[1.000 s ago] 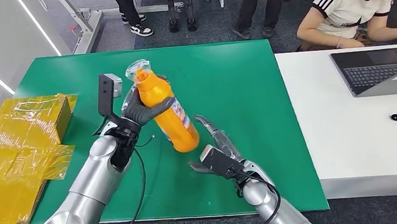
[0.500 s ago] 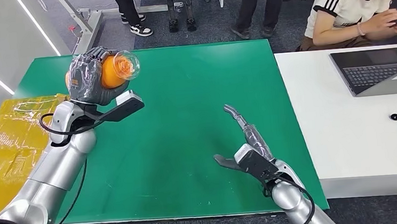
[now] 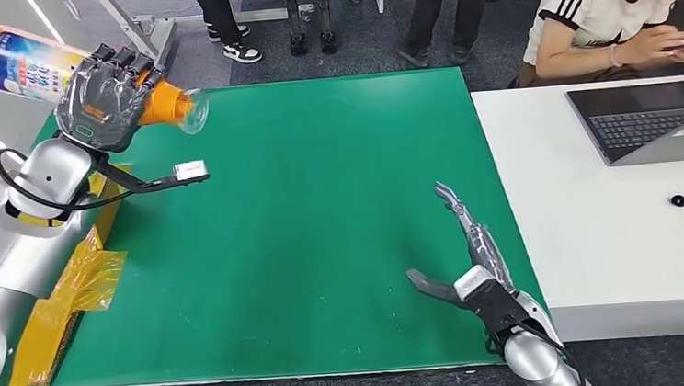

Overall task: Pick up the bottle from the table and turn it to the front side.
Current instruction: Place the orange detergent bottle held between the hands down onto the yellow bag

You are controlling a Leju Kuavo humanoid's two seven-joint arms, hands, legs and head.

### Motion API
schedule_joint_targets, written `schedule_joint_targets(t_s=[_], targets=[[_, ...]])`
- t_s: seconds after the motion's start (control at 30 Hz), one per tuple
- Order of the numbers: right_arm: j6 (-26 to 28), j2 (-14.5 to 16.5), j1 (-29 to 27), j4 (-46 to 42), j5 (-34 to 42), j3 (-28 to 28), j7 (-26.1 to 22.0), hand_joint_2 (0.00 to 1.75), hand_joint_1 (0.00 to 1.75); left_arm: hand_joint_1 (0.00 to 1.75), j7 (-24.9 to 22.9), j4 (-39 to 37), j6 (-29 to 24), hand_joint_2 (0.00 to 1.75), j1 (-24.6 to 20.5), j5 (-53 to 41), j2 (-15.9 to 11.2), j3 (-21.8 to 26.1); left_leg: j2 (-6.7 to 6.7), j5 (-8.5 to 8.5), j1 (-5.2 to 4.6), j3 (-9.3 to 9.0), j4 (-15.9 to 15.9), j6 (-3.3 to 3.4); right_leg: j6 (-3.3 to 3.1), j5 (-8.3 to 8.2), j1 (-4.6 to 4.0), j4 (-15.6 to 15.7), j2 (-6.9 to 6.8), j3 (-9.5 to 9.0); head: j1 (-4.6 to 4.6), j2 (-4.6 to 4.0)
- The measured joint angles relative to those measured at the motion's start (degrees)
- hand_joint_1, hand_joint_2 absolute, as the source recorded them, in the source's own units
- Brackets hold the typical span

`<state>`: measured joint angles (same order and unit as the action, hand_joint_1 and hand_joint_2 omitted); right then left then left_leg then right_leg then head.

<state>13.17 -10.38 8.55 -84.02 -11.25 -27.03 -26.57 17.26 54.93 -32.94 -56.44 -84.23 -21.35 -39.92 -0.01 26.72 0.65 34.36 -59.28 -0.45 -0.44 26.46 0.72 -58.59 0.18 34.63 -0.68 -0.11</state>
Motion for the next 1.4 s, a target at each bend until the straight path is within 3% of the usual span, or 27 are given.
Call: schedule_joint_targets(t_s=[0.17, 0.33, 0.5, 0.63, 0.77, 0.93, 1.2, 1.4], targets=[[-0.44, 0.0, -2.37, -2.97, -0.82, 2.33, -0.43, 1.75, 0.0, 1.75, -5.41, 0.0, 7.94, 1.75, 1.67, -3.95, -6.31, -2.43, 0.11, 0.04, -0.01, -0.04, 0.06, -0.06, -0.02, 0.01, 0.0, -0.03, 0.12, 0.0, 0.01, 0.0], [-1.11, 0.0, -6.23, -6.57, -1.95, 5.51, -0.67, 1.75, 0.0, 1.75, -9.74, -0.84, 8.79, 1.75, 9.06, -3.72, -13.57, -1.9, 0.21, 0.14, 0.01, -0.06, 0.09, -0.2, -0.12, 0.11, 0.0, -0.02, 0.25, 0.06, -0.01, 0.0], [-1.8, 0.0, -11.33, -10.28, -3.28, 8.53, -1.89, 1.75, 0.0, 1.75, -10.43, -1.42, 10.3, 1.75, 19.39, -3.7, -19.22, 3.21, 0.31, 0.29, 0.0, -0.09, 0.14, -0.28, -0.19, 0.21, 0.01, 0.0, 0.34, 0.07, 0.01, 0.0], [-2.25, 0.01, -14.83, -12.79, -4.34, 10.25, -2.17, 1.75, 0.0, 1.75, -11.28, -2.26, 14.37, 1.75, 26.83, -4.57, -20.87, 9.45, 0.31, 0.34, 0.02, -0.07, 0.13, -0.27, -0.19, 0.26, 0.0, 0.03, 0.34, 0.11, 0.02, 0.0], [-3.22, 0.07, -16.56, -14.61, -5.04, 11.2, -2.17, 1.75, 0.0, 1.75, -9.91, -5.8, 14.46, 1.75, 29.12, -5.06, -19.54, 13.88, 0.19, 0.34, 0.0, -0.07, 0.12, -0.26, -0.2, 0.27, 0.0, 0.04, 0.19, 0.06, 0.02, 0.0], [-4.23, 0.17, -16.97, -15.88, -5.02, 11.92, -2.09, 1.75, 0.0, 1.75, -6.87, -10.11, 14.47, 1.75, 29.32, -3.79, -14.59, 17.04, 0.15, 0.32, -0.01, -0.1, 0.08, -0.24, -0.18, 0.23, 0.01, 0.04, 0.14, -0.02, 0.02, 0.0], [-6.37, 0.46, -11.99, -15.24, -3.42, 11.56, -0.46, 1.75, 0.0, 1.75, -2.62, -17.26, 10.36, 1.75, 27.48, -1.74, -4.39, 17.6, -0.01, 0.31, -0.05, -0.26, 0.06, -0.22, -0.16, 0.22, 0.05, 0.04, -0.03, -0.24, 0.02, 0.0], [-6.84, 0.44, -8.97, -13.66, -2.11, 10.56, -0.39, 1.75, 0.0, 1.75, 0.24, -18.23, 8.77, 1.75, 26.51, 1.13, -0.53, 17.6, -0.21, 0.24, -0.04, -0.38, 0.08, -0.14, -0.16, 0.24, 0.05, 0.03, -0.28, -0.4, 0.01, 0.0]])
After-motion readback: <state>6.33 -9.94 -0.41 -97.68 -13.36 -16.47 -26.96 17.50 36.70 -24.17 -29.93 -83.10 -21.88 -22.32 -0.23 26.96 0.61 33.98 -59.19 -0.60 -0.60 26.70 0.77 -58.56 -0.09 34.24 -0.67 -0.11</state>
